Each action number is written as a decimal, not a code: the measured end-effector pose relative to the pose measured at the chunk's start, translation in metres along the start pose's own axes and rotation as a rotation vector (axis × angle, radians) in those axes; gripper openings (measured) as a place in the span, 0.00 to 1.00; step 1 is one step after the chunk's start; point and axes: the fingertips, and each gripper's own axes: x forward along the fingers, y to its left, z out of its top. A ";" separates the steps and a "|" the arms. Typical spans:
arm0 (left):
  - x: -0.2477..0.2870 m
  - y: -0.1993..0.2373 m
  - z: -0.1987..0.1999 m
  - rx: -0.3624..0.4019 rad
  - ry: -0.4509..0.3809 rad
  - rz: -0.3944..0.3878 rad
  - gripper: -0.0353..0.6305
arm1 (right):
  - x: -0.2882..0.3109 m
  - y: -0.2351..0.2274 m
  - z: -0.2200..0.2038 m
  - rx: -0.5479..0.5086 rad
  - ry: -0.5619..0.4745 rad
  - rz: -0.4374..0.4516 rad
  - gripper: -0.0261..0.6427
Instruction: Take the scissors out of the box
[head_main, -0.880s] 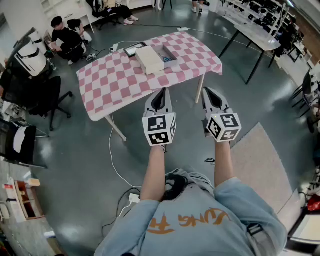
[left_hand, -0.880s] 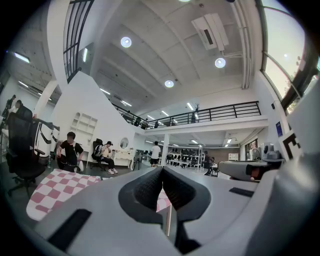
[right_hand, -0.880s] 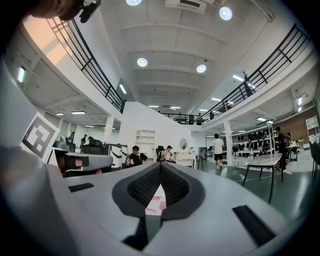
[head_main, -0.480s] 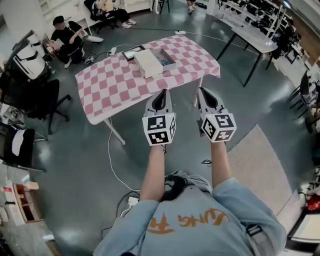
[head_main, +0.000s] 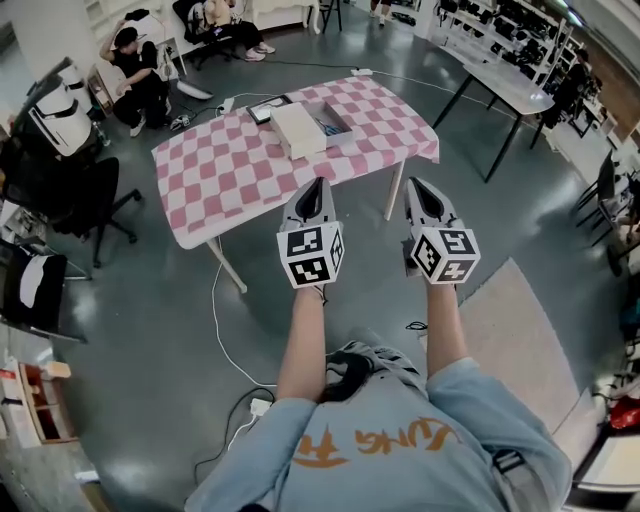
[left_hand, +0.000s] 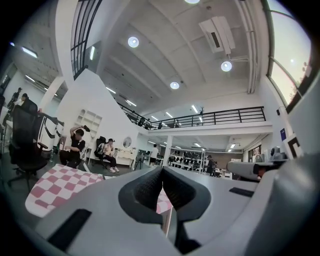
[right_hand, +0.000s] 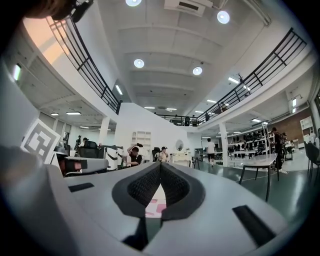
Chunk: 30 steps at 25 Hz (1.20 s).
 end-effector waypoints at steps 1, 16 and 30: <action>-0.001 0.006 0.000 -0.008 -0.001 0.017 0.08 | -0.001 0.001 0.000 -0.004 0.002 0.003 0.03; 0.038 0.032 -0.012 0.018 0.016 0.076 0.08 | 0.038 -0.020 -0.010 0.006 0.012 0.032 0.03; 0.160 0.076 -0.051 0.022 0.109 0.150 0.08 | 0.181 -0.082 -0.058 0.124 0.077 0.096 0.03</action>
